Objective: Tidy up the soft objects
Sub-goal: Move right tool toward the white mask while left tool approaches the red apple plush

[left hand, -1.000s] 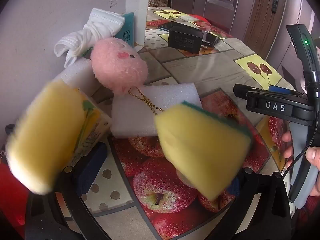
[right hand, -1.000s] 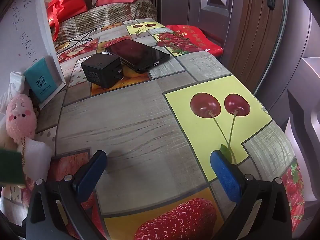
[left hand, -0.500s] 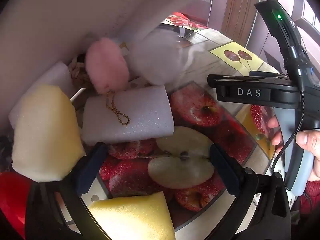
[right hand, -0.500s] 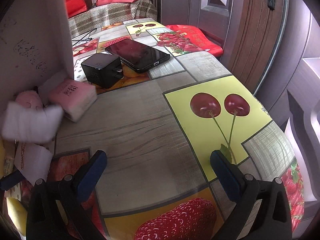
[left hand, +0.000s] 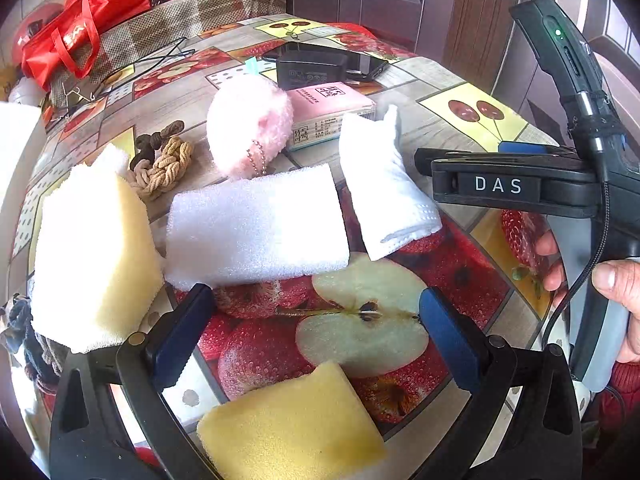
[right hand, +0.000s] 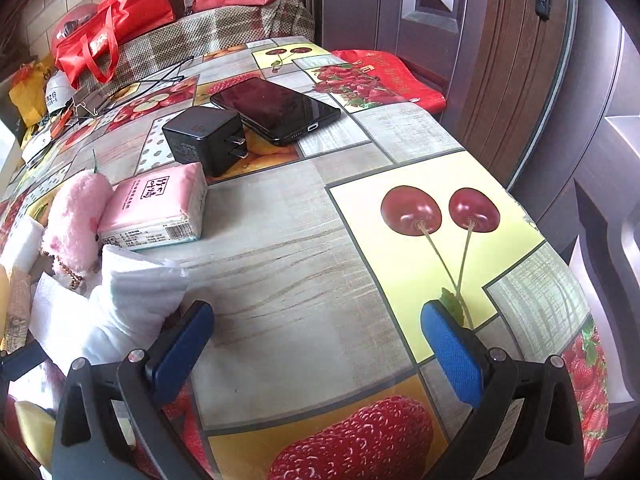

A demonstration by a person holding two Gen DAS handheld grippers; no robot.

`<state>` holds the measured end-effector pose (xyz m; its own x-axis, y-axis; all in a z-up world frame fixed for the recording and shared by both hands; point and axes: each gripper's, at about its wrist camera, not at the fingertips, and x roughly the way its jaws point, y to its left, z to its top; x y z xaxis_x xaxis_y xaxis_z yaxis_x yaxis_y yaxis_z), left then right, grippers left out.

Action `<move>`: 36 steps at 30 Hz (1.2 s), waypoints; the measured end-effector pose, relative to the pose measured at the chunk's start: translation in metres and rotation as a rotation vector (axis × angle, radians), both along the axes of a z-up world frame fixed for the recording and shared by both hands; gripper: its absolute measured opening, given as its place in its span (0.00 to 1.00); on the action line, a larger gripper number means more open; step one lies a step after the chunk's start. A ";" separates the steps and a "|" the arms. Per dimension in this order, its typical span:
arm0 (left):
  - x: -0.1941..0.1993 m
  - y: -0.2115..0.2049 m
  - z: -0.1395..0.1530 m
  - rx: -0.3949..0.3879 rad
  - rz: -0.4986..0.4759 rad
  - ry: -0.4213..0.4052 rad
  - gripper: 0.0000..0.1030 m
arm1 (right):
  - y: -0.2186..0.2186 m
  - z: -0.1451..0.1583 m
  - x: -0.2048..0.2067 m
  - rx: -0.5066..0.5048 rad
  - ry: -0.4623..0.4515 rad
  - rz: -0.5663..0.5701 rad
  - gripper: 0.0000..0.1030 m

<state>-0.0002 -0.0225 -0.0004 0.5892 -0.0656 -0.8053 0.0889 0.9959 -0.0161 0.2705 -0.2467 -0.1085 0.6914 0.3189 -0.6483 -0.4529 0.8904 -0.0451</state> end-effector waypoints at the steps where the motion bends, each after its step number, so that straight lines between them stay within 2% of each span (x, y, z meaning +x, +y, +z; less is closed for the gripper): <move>1: 0.000 0.000 0.000 0.000 0.000 0.000 1.00 | 0.000 0.000 0.000 0.000 0.000 0.000 1.00; 28: 0.000 0.000 0.000 -0.002 -0.001 0.000 1.00 | 0.003 0.001 -0.002 0.000 0.000 0.000 1.00; 30: 0.001 0.000 0.000 0.002 -0.025 -0.003 1.00 | 0.004 0.001 -0.001 0.000 0.000 0.001 1.00; 34: 0.012 0.004 0.000 0.001 -0.171 -0.018 0.99 | 0.004 0.001 -0.002 0.000 0.001 0.005 1.00; 36: 0.014 0.006 0.000 0.000 -0.177 -0.018 0.99 | 0.004 0.001 -0.002 0.001 -0.001 0.006 1.00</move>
<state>0.0143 -0.0164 -0.0002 0.5826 -0.1700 -0.7948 0.2634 0.9646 -0.0133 0.2683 -0.2426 -0.1078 0.6899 0.3238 -0.6474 -0.4581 0.8878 -0.0441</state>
